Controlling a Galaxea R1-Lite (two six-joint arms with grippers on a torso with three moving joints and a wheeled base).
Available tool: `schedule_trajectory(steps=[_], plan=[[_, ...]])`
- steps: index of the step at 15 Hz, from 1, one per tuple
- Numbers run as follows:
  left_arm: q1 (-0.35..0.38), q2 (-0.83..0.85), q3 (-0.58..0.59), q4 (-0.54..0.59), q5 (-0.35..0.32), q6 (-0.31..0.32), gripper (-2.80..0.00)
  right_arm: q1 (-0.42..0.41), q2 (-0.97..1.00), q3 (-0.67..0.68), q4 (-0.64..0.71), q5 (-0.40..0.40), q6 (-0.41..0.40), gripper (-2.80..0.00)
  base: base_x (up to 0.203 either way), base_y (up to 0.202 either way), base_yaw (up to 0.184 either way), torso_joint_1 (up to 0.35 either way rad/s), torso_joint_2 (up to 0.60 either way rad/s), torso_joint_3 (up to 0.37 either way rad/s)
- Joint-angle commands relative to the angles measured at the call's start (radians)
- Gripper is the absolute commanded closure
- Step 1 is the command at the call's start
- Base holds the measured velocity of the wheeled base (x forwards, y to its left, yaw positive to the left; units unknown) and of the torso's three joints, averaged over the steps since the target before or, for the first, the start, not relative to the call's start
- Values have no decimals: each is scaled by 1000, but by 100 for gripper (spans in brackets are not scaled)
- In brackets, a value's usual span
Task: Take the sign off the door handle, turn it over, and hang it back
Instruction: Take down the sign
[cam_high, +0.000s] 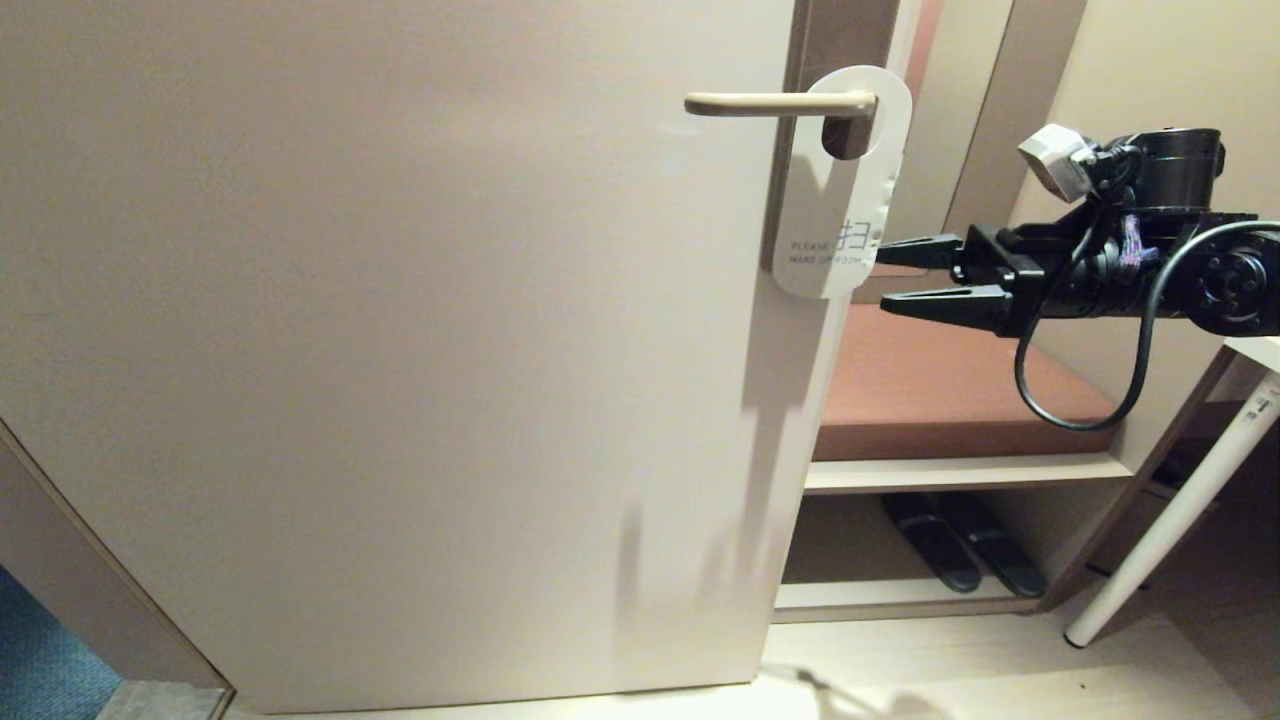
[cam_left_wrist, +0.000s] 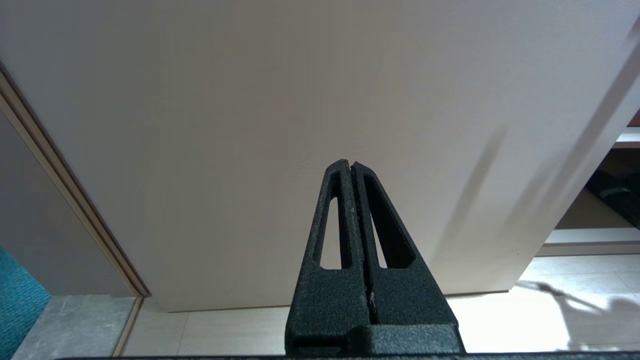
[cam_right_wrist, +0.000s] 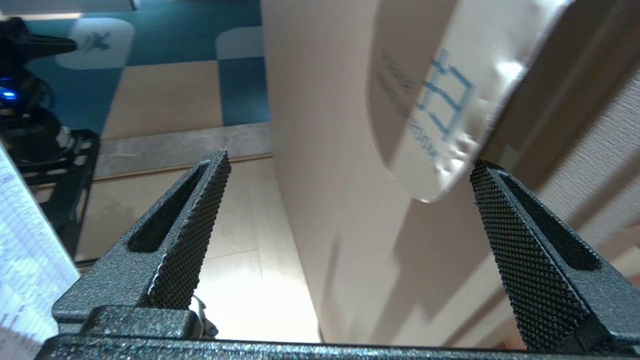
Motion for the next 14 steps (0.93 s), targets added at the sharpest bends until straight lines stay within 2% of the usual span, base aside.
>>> schedule_trajectory(steps=[1, 11, 14], plan=[[0, 1, 0, 0, 1, 0, 0, 1, -2, 1, 0, 19, -2, -280, 0, 0, 0, 0, 0, 0], [0, 1, 0, 0, 1, 0, 0, 9, 23, -31, -1, 33, 1, -280, 0, 0, 0, 0, 0, 0], [0, 1, 0, 0, 1, 0, 0, 21, 41, -73, -1, 31, 38, -280, 0, 0, 0, 0, 0, 0]])
